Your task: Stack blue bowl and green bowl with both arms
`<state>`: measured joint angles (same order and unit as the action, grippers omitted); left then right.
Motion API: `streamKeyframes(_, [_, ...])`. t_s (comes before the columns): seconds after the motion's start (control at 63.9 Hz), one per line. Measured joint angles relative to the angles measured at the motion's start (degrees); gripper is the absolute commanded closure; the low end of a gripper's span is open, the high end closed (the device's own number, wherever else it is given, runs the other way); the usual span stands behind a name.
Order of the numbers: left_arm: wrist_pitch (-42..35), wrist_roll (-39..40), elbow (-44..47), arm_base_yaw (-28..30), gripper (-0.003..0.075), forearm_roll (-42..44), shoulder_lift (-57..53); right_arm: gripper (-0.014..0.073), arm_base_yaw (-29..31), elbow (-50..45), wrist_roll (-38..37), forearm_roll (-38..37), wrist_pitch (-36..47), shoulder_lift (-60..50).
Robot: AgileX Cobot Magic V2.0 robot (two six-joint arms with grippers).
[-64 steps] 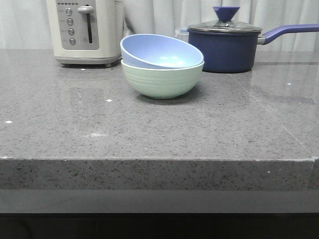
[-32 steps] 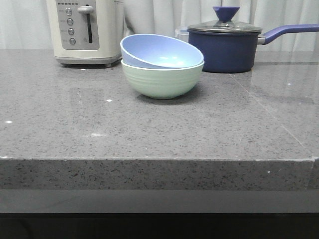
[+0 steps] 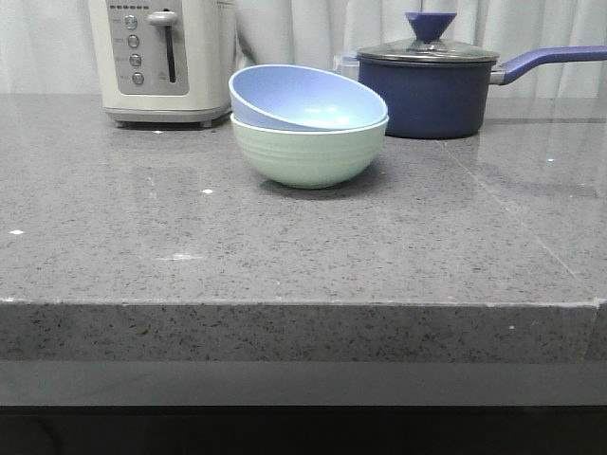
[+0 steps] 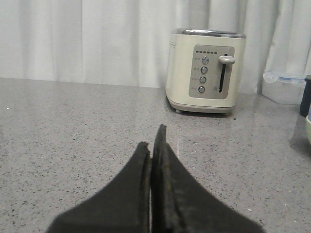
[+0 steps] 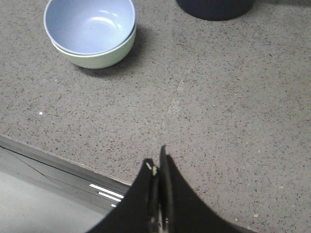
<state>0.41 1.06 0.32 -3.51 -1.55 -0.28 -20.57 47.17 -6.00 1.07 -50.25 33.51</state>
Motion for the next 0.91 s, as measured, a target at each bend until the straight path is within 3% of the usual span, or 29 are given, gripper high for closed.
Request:
streamKeyframes(0.454, [0.0,0.0,0.0,0.0,0.074,-0.09,0.0,0.065,18.41,-33.41,4.48,-1.07,31.72,-27.86])
streamKeyframes(0.735, [0.0,0.0,0.0,0.0,0.074,-0.09,0.0,0.065,20.25,-47.8,4.7,-1.07,48.64,-34.05])
streamKeyframes(0.907, [-0.41,0.0,0.0,0.0,0.074,-0.09,0.0,0.065,20.39,-48.74,4.7,-1.07,51.1,-34.09])
